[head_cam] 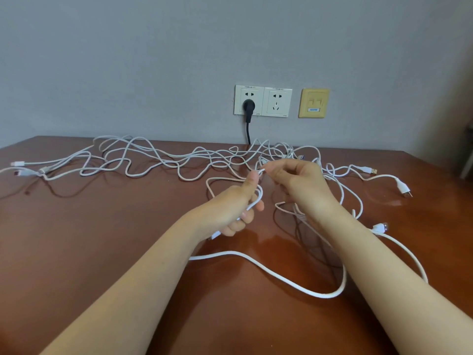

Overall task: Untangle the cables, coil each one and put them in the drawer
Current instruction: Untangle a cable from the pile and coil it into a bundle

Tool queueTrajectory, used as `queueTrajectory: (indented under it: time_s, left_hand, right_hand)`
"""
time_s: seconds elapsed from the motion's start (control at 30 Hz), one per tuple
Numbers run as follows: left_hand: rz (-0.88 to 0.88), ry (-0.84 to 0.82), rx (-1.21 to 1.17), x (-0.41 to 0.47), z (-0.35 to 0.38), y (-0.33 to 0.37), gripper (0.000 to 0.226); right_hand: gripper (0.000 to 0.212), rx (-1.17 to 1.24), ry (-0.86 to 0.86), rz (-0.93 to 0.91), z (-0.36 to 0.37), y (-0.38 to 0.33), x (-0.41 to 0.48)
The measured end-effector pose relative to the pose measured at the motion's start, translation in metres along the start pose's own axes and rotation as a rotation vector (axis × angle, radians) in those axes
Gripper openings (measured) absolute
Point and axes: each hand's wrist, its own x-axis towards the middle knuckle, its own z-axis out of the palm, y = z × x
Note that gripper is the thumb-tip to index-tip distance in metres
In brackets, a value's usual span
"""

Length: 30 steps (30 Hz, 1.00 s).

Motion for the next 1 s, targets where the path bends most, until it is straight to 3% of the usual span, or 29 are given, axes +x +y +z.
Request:
queueTrajectory:
  time_s: [0.13,0.23,0.43,0.67,0.9,1.0]
  left_hand:
    - [0.032,-0.021,-0.006,0.0,-0.001,-0.002,0.048]
    - [0.112,0.069,-0.045,-0.001,0.0,-0.002,0.04]
    - [0.172,0.282,-0.169,0.004,-0.005,-0.003,0.037]
    - [0.175,0.291,-0.111,0.006,-0.004,-0.004,0.035]
    - [0.228,0.573,0.021,0.008,-0.003,-0.006,0.029]
    - [0.297,0.594,0.042,0.007,-0.003,-0.005,0.027]
  right_hand:
    - [0.024,-0.027,0.056,0.016,0.003,0.005,0.001]
    - [0.018,0.009,0.064,0.025,0.003,0.005,0.0]
    - [0.024,-0.136,-0.145,0.067,0.014,0.006,-0.006]
    - [0.018,-0.207,0.051,-0.051,0.022,0.011,-0.01]
    - [0.016,-0.302,-0.02,-0.109,0.033,0.012,-0.019]
    - [0.016,-0.296,-0.05,-0.158,0.034,0.012,-0.02]
